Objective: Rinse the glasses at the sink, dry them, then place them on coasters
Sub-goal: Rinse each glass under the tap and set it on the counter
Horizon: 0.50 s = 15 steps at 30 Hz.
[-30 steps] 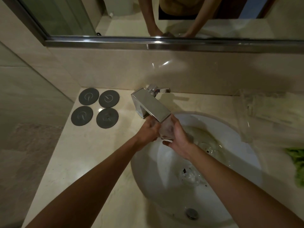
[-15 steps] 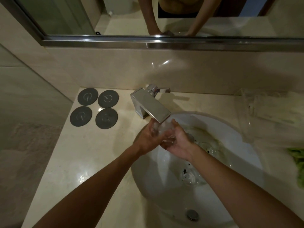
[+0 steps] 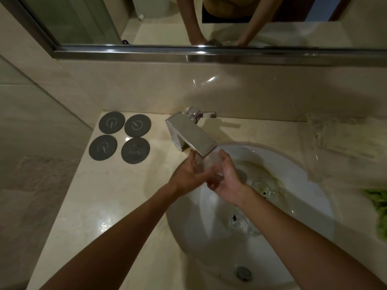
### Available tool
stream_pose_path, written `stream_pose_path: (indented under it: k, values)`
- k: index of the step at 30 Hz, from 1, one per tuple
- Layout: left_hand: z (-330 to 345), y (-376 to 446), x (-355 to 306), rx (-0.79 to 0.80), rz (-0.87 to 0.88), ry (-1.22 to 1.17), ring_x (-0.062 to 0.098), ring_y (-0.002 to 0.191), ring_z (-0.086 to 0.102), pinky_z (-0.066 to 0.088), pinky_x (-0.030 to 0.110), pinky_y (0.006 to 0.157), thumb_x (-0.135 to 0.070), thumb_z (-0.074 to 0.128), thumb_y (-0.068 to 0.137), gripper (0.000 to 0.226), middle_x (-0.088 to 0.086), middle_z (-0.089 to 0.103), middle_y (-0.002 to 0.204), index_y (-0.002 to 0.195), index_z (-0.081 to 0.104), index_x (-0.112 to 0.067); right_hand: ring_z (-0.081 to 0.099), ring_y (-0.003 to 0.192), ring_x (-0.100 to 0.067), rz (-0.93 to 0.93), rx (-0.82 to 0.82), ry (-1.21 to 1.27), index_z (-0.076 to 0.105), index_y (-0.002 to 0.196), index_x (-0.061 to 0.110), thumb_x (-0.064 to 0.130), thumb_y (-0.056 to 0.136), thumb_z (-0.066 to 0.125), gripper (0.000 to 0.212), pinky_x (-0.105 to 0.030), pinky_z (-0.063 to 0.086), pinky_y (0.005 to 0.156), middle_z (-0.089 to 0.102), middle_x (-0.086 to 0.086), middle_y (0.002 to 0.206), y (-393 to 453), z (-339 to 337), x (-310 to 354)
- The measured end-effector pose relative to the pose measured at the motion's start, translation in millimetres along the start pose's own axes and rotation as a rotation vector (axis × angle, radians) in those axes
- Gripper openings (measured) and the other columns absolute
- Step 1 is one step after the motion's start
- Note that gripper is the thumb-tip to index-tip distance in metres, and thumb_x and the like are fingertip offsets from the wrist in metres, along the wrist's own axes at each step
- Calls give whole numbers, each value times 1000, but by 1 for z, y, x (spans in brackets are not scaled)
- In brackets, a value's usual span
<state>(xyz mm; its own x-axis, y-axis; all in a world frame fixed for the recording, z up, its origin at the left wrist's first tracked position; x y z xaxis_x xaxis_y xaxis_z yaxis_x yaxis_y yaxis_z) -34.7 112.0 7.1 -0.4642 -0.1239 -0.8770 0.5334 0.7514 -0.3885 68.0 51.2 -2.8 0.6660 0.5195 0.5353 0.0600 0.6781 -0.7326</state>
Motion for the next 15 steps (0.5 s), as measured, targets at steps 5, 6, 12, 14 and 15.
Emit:
stream_pose_path:
  k: [5, 6, 12, 14, 15]
  values:
    - [0, -8, -14, -49, 59, -18, -7, 92, 68, 56, 28, 89, -64, 57, 86, 57, -30, 64, 105, 136, 40, -43, 43, 48, -12, 169, -67, 111, 62, 92, 11, 64, 93, 46, 55, -21, 29, 41, 60, -3, 54, -6, -5, -10]
    - [1, -9, -17, -46, 54, -41, -1, 85, 70, 57, 24, 80, -60, 56, 90, 51, -29, 65, 101, 136, 41, -42, 43, 47, -12, 185, -76, 121, 60, 100, 9, 64, 92, 48, 56, -20, 30, 38, 61, -4, 53, -6, -6, -11]
    - [2, -12, -9, 113, -7, -197, 11, 54, 41, 38, 26, 49, -55, 62, 90, 50, -17, 59, 67, 133, 44, -39, 45, 46, -15, 214, -133, 165, 58, 104, 10, 58, 86, 62, 52, -22, 34, 42, 66, -19, 85, -9, -15, -17]
    - [4, -13, -6, 192, -6, -266, 10, 52, 36, 33, 26, 48, -50, 60, 93, 45, -14, 56, 66, 133, 45, -34, 45, 49, -16, 214, -132, 186, 60, 104, 12, 56, 84, 64, 49, -23, 34, 45, 65, -18, 84, -9, -19, -19]
    - [6, -14, -7, 232, -7, -310, 11, 51, 32, 28, 26, 49, -47, 57, 97, 36, -13, 52, 64, 128, 48, -32, 45, 50, -17, 214, -131, 193, 60, 104, 12, 56, 84, 64, 48, -24, 33, 47, 63, -17, 82, -10, -20, -19]
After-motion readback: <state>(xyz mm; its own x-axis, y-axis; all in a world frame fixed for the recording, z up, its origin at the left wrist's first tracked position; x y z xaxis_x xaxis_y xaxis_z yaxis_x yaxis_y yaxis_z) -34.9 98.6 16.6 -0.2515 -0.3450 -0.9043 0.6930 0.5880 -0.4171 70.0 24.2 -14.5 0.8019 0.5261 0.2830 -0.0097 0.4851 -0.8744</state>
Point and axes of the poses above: each hand's wrist, its own y-axis towards the middle knuckle, its own z-axis out of the palm, x = y × z, the point moved 6 cm from there along y, towards the middle knuckle
